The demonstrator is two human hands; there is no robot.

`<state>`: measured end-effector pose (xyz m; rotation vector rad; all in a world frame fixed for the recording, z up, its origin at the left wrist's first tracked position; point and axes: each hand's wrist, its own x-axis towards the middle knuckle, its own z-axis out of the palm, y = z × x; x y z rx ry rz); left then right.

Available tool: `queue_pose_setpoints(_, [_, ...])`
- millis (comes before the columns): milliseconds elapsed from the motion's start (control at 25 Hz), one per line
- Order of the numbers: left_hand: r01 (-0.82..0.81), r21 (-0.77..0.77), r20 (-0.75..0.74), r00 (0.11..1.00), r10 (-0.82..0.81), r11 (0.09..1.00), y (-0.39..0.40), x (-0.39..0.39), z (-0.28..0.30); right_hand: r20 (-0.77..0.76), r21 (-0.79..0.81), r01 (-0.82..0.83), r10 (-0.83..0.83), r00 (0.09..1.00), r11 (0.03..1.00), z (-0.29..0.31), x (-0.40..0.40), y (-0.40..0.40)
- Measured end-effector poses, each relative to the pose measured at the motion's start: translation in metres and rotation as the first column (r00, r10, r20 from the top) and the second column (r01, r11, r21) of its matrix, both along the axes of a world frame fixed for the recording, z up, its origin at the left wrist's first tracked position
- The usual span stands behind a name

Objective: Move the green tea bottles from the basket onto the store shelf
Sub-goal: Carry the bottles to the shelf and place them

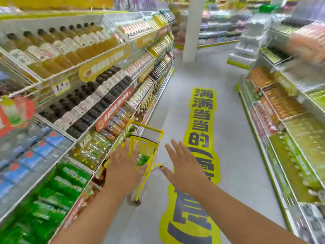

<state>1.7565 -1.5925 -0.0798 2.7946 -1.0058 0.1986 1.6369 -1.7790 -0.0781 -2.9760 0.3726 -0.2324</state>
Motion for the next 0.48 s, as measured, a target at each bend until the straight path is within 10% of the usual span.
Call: queue_pose_setpoints(480, [-0.068,-0.004,-0.073,0.995,0.068,0.998,-0.183,0.198,-0.037,-0.106,0.101,0.012,-0.002,0.994,0.995,-0.032,0.203,-0.184])
